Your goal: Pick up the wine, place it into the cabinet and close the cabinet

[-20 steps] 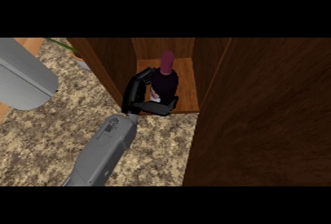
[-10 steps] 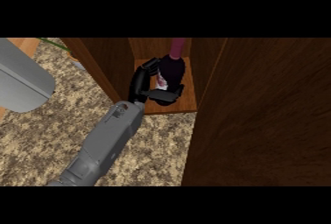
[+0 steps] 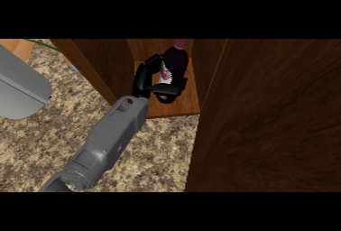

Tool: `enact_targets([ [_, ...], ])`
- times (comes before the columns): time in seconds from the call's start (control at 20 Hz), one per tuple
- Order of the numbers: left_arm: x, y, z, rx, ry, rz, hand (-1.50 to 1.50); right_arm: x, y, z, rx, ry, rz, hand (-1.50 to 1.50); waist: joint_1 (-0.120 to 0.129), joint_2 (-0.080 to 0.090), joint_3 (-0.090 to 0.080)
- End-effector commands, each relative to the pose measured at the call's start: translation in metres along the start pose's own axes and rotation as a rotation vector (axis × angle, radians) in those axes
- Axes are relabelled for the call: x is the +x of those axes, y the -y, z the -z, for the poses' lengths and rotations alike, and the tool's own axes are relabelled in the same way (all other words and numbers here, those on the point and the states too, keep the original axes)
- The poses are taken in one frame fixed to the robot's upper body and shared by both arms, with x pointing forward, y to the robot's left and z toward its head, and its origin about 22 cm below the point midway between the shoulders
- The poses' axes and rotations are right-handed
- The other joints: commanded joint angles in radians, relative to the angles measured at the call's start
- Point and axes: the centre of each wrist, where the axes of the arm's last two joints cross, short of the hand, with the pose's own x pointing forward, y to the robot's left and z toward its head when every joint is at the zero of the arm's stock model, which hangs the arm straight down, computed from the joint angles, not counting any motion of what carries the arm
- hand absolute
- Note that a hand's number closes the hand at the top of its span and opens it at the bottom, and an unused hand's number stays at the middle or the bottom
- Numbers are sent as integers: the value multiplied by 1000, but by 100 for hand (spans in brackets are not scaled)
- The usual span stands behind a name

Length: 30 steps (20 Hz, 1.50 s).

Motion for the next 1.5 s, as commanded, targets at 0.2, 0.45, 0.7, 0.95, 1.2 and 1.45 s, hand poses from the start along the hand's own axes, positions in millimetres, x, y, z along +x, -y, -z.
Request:
enact_targets([
  [0.2, -9, -9, 3, 47, -55, -32, 150, 34, 4, -8, 27, 1, 103, -150, 2, 8, -1],
  [0.45, 0, -8, 11, 92, -37, 15, 150, 23, 3, -10, 19, 1, 102, -150, -17, 12, 0],
  [0.7, 9, -22, 21, 107, 12, 75, 150, 21, 0, -13, 44, 21, 108, -150, -24, 12, 1],
  [0.95, 12, -37, 26, 169, 37, 166, -150, 31, 1, -15, 71, 36, 122, -150, -46, 20, -1],
  [1.2, 21, -53, 34, 209, 42, 208, -150, 25, 3, -12, 52, 55, 121, -150, -41, 27, -1],
  [1.45, 23, -51, 34, 218, 75, 171, -150, 22, 4, -15, 78, 57, 109, -150, -52, 27, -1],
])
